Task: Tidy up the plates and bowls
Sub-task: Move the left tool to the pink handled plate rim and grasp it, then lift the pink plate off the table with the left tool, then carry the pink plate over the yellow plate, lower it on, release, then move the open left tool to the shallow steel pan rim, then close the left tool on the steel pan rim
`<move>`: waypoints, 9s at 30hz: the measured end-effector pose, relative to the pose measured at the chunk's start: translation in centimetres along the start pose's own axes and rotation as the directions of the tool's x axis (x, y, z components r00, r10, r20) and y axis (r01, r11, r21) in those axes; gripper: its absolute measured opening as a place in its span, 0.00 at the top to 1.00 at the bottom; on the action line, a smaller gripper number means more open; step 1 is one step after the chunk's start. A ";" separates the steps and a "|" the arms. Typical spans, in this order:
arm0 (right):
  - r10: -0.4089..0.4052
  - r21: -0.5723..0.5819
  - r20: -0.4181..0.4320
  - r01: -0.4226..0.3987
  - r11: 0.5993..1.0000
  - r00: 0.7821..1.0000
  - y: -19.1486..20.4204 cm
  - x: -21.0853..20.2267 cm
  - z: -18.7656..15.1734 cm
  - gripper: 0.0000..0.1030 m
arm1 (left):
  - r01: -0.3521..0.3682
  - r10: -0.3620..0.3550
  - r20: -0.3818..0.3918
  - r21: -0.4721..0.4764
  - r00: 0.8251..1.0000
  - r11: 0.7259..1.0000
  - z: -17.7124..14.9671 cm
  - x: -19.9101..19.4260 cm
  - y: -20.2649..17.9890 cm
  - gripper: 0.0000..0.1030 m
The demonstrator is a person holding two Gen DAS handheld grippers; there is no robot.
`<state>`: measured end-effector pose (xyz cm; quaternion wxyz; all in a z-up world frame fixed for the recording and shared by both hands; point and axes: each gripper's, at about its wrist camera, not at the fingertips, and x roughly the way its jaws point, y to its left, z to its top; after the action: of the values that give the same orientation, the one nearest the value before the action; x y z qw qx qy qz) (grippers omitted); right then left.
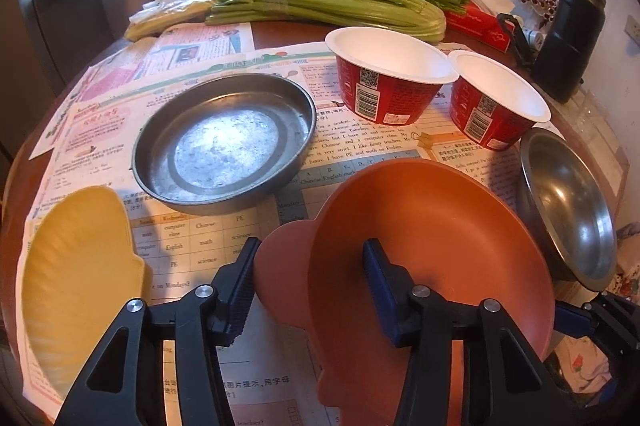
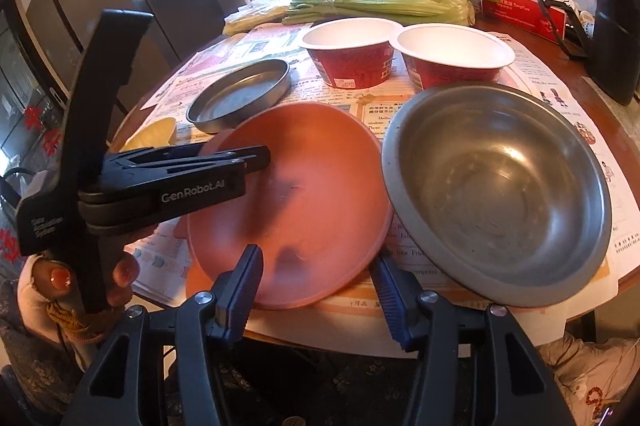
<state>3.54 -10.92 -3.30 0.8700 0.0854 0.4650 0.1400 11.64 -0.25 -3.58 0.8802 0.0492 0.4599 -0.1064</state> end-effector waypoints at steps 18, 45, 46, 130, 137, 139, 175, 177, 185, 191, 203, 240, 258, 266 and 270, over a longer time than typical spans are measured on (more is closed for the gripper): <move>0.040 -0.093 0.038 -0.036 0.995 0.998 3.4 -1.6 0.5 0.46 | -0.013 0.018 0.065 -0.077 0.998 0.997 -1.1 -5.0 3.6 0.50; 0.164 -0.328 0.035 -0.144 0.934 0.986 15.9 1.4 6.1 0.46 | -0.162 0.195 0.104 -0.266 0.975 0.950 -1.1 -9.6 16.7 0.49; 0.166 -0.334 0.031 -0.147 0.931 0.986 16.2 1.6 6.2 0.46 | -0.163 0.197 0.101 -0.272 0.975 0.948 -1.4 -9.6 17.0 0.49; 0.184 -0.307 -0.022 -0.182 0.934 0.983 17.9 4.5 5.6 0.45 | -0.210 0.233 0.064 -0.257 0.970 0.943 2.2 -4.8 19.4 0.44; 0.182 -0.288 0.003 -0.174 0.942 0.983 16.9 4.1 6.0 0.45 | -0.198 0.232 0.088 -0.290 0.969 0.936 1.1 -7.0 19.9 0.44; 0.179 -0.278 0.006 -0.171 0.945 0.984 16.4 3.9 6.1 0.45 | -0.187 0.224 0.094 -0.299 0.970 0.936 0.5 -7.7 20.0 0.44; 0.118 -0.418 -0.034 -0.122 0.900 0.992 21.0 7.1 4.7 0.43 | -0.140 0.141 -0.016 -0.294 0.990 0.945 -2.7 -3.9 20.5 0.44; 0.128 -0.409 -0.040 -0.133 0.903 0.991 20.8 6.9 4.7 0.43 | -0.131 0.132 -0.016 -0.298 0.991 0.945 -2.7 -4.1 20.6 0.44; 0.142 -0.380 -0.026 -0.141 0.914 0.990 19.7 6.0 5.0 0.43 | -0.172 0.184 0.007 -0.318 0.983 0.932 -2.7 -5.6 21.1 0.44; 0.151 -0.361 -0.007 -0.143 0.921 0.988 18.9 5.2 5.1 0.43 | -0.183 0.200 0.020 -0.328 0.980 0.927 -2.7 -6.4 21.2 0.44; 0.159 -0.317 0.036 -0.140 0.938 0.987 17.0 3.5 5.7 0.43 | -0.201 0.255 0.099 -0.377 0.962 0.904 -2.3 -9.8 21.3 0.44; 0.116 -0.057 0.097 -0.111 0.992 0.989 6.4 1.3 12.5 0.43 | -0.105 0.126 0.104 -0.190 0.987 0.976 7.6 -7.7 14.0 0.43; 0.097 0.042 0.001 -0.097 0.994 0.995 4.2 4.9 13.1 0.43 | -0.048 0.046 -0.021 -0.107 0.999 0.993 10.1 -0.9 13.1 0.43; 0.033 0.018 -0.048 -0.032 0.999 0.998 5.8 8.3 13.2 0.43 | -0.026 0.017 -0.102 -0.084 0.995 0.996 9.7 3.5 12.5 0.43; 0.004 0.008 -0.061 -0.004 1.000 0.998 5.8 9.5 13.0 0.43 | -0.014 0.004 -0.123 -0.081 0.992 0.997 9.5 4.7 12.5 0.43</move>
<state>18.44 -2.56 -2.00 0.8548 0.0853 0.4916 0.1426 24.71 9.45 -2.11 0.8519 0.0217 0.5170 -0.0800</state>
